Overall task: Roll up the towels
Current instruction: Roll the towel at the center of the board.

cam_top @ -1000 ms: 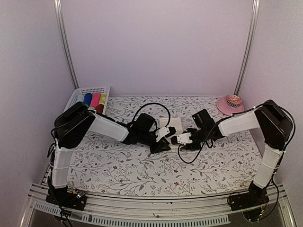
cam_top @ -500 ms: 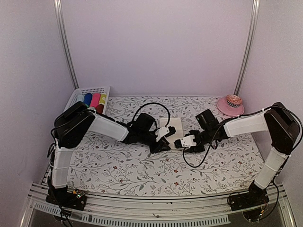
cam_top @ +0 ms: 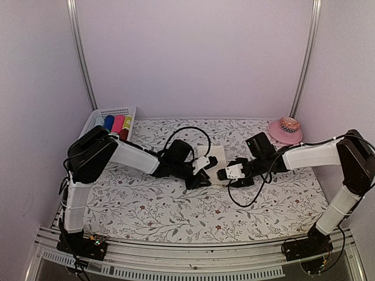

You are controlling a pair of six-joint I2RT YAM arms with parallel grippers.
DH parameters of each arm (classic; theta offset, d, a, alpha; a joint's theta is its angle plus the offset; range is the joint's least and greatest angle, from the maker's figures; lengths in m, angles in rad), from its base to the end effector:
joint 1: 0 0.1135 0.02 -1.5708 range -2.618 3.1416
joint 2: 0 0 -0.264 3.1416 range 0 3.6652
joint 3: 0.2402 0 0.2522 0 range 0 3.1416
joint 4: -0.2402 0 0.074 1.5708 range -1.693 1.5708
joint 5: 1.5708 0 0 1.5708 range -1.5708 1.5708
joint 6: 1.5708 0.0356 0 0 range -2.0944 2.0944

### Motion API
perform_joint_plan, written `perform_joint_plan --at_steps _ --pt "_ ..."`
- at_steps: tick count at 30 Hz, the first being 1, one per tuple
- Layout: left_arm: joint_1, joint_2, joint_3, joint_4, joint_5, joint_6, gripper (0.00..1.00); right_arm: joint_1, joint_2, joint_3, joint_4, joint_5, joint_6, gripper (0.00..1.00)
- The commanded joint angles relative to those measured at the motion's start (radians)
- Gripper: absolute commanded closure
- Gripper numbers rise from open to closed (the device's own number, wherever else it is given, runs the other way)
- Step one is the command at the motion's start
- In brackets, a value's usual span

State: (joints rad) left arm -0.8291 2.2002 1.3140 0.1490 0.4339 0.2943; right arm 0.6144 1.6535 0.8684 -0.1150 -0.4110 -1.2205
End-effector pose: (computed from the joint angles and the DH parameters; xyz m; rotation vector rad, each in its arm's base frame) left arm 0.2967 -0.3460 0.1036 1.4374 1.8559 -0.7700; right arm 0.2564 0.1983 0.1623 -1.9928 1.3080 0.2257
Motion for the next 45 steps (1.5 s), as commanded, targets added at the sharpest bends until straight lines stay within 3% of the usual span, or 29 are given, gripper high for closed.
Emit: perform_joint_plan --at_steps 1,12,28,35,39,42,45 --pt "0.016 0.039 0.010 -0.066 -0.007 -0.012 0.70 0.005 0.006 0.008 -0.034 -0.043 -0.010 0.47" --pt "0.017 0.043 0.016 -0.075 -0.002 -0.012 0.70 0.008 0.138 0.056 -0.044 0.060 0.013 0.55" --pt "0.017 0.043 0.016 -0.080 0.004 -0.009 0.69 0.014 0.195 0.060 -0.004 0.134 0.035 0.58" --pt "0.018 0.036 0.010 -0.078 0.012 -0.012 0.69 0.021 0.230 0.084 -0.005 0.171 0.064 0.66" --pt "0.020 0.023 0.000 -0.073 0.018 -0.015 0.68 0.022 0.245 0.097 -0.021 0.192 0.068 0.79" --pt "0.027 -0.024 -0.036 -0.045 0.023 -0.019 0.58 0.020 0.258 0.129 -0.095 0.190 0.070 0.94" --pt "0.028 -0.096 -0.094 -0.013 0.003 -0.012 0.37 0.019 0.267 0.174 -0.190 0.165 0.082 0.97"
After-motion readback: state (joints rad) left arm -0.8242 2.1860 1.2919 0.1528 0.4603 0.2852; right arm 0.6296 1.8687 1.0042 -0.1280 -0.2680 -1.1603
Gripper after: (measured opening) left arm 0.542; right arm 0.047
